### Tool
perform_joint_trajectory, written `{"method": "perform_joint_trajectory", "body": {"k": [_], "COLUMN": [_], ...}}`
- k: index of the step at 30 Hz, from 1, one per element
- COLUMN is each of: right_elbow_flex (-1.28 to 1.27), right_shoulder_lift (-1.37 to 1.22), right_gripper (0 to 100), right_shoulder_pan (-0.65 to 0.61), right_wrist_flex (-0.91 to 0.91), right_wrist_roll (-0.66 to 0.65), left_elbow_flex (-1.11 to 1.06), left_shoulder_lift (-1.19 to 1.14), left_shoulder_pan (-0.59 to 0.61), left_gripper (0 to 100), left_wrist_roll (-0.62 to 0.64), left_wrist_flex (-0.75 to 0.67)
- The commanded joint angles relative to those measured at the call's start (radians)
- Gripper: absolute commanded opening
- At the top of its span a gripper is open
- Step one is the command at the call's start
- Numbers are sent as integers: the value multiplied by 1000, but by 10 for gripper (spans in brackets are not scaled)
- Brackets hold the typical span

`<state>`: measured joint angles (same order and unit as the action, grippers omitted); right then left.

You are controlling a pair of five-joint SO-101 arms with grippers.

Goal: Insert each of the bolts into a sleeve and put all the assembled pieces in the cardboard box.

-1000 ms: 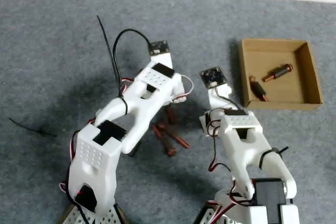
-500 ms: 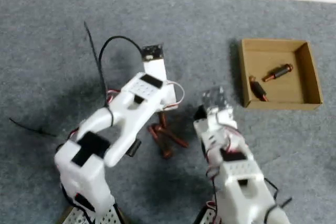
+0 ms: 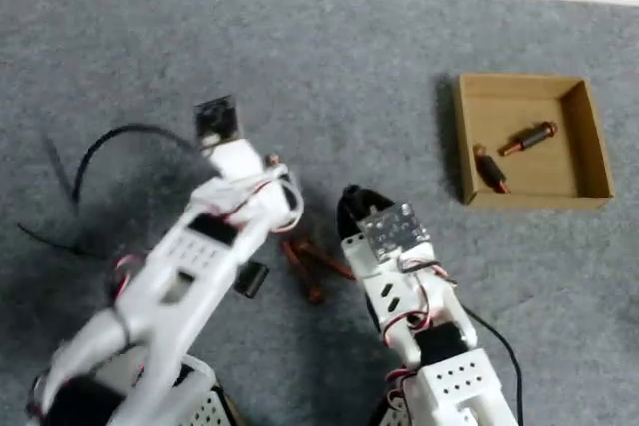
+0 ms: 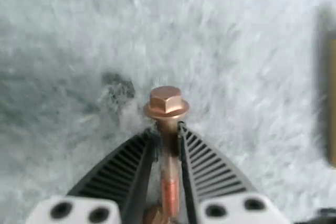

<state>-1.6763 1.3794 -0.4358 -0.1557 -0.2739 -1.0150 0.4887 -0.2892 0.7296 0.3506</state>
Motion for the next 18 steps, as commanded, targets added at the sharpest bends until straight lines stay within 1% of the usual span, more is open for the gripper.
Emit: {"method": "perform_joint_trajectory", "body": {"k": [1,4,9,14,18], "right_elbow_flex": [-143,-143,-143,-143,-143], "right_shoulder_lift": [28,28,28,27,27], "right_gripper": [5,5,5,5,5], "right_shoulder_pan": [-48,-79,-84,-88,-88], "right_wrist_flex": [-44,-76,-76,-76,-73], "right_wrist_roll": [-104,-170,-170,-172,-173], "left_elbow_flex": [-182,-282,-420,-570,-682], "left_shoulder_lift": [278,449,766,1073,1305], "left_shoulder_pan": [21,15,10,-50,-71], "left_gripper": [4,4,4,4,4], "left_wrist_roll": [-2,2,6,8,6], "left_wrist_flex": [-190,-226,-224,-224,-224]}}
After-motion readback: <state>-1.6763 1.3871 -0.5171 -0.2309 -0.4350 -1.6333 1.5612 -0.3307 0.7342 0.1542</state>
